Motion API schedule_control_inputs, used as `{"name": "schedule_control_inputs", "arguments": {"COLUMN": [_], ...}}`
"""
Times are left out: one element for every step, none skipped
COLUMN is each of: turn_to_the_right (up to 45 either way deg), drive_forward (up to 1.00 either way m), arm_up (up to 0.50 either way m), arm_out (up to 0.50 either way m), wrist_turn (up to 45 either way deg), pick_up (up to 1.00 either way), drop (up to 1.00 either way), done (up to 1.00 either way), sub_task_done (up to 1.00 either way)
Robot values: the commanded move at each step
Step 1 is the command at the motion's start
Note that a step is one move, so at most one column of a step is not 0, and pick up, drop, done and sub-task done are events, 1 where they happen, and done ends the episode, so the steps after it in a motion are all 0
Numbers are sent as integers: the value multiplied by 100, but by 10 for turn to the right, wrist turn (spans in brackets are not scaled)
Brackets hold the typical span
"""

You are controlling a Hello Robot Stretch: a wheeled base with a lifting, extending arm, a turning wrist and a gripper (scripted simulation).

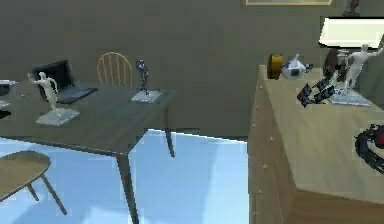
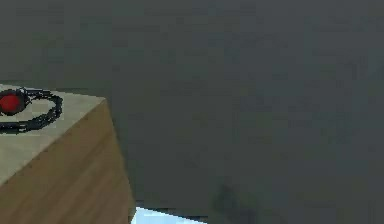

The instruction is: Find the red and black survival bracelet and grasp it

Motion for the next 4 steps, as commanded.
{"name": "schedule_control_inputs", "arguments": {"turn_to_the_right": [-360,0,0,0], "drive_forward": [0,0,0,0], "arm_up": [0,50,38,0], "arm_out": [0,0,0,50], "wrist_turn": [0,0,0,0], "pick_up": [0,0,0,0], "drop": [0,0,0,0], "done": [0,0,0,0], "sub_task_done": [0,0,0,0]}}
